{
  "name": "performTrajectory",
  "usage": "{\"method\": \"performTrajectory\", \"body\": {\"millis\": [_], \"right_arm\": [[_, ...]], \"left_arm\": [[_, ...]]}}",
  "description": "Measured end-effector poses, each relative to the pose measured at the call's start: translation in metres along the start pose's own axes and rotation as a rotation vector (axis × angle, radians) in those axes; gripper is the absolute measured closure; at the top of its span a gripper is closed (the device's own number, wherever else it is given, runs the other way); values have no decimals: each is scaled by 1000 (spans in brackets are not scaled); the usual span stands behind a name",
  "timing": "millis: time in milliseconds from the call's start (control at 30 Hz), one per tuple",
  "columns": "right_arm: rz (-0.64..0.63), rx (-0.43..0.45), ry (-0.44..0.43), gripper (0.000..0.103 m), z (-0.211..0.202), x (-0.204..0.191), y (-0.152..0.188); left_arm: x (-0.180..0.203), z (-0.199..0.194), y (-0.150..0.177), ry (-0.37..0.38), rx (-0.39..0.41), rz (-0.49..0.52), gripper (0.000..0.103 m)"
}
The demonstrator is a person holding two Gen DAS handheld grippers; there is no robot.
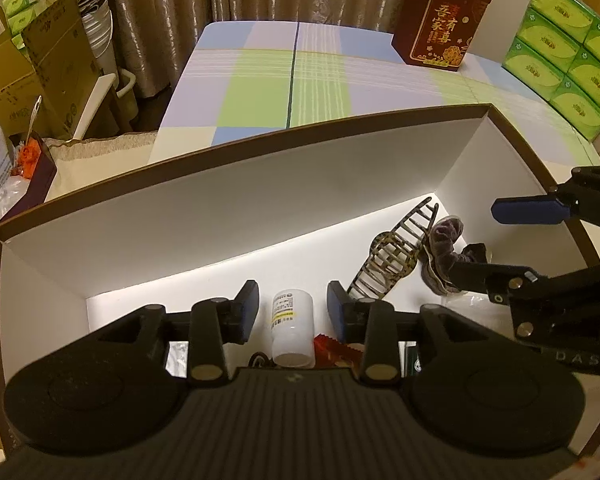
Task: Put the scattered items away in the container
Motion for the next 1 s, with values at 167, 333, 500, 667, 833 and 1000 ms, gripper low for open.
{"method": "performTrajectory", "body": {"millis": [167,333,500,667,833,1000], "right_arm": [[4,-7,-7,49,-2,-1,2],[9,-6,-14,38,-6,0,5],[40,19,-36,15,-16,-1,7],[46,25,-54,7,-24,-5,10],[34,51,-31,2,-37,-8,13],[48,69,-14,2,-48,-8,19]], "left_arm": [[0,-4,1,-4,3,-9,67],[1,-13,2,-25,9,-10,64],[3,-26,4,-54,27,-2,52],[7,-43,7,-80,54,1,43],[10,-61,12,-107,82,-8,32],[16,-81,17,-124,116,-14,27]]}}
Point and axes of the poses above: each gripper's, at about its wrist camera, not at the fingertips, and z roughly the way its jaws point, x to its right, y to its underside, the point moved 6 cm from there along z, roughly the way its jaws point, and after that the axes turned 14 degrees about y, right-handed, at the moved point
